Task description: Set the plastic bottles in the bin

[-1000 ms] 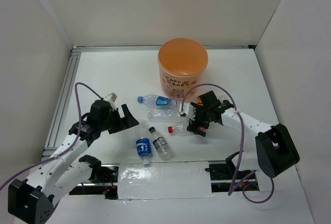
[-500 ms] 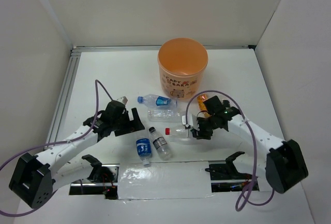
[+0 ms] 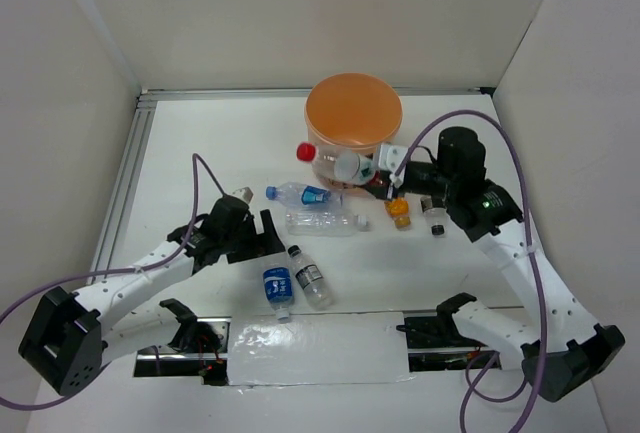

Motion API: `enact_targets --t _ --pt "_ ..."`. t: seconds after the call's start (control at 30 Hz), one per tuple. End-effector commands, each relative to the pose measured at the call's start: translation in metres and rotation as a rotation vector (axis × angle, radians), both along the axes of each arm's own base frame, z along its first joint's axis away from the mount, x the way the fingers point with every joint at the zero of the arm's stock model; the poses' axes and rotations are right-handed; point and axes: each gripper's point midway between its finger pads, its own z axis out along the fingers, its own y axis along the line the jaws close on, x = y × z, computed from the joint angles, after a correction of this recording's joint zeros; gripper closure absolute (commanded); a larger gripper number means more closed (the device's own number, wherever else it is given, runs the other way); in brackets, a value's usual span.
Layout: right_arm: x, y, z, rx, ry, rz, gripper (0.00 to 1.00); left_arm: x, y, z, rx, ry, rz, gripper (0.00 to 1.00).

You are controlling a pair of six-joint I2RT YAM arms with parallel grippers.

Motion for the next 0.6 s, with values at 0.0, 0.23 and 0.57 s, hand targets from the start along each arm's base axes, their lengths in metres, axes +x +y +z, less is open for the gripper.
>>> enact_targets --t 0.0,0.23,0.57 --pt "0.06 0.012 0.092 0.239 -0.204 -0.122 0.65 0.005 -0.002 0.0 -0.008 -0.024 0.01 0.0" --pt "0.172 0.01 0.091 0.261 -0.219 -0.276 0.6 0.004 -0.005 -0.004 -0.005 -0.036 0.018 0.0" --pt "0.211 -0.024 0.063 0.283 0.02 -0.293 0.0 0.012 -0.029 -0.024 0.056 0.005 0.027 0.0"
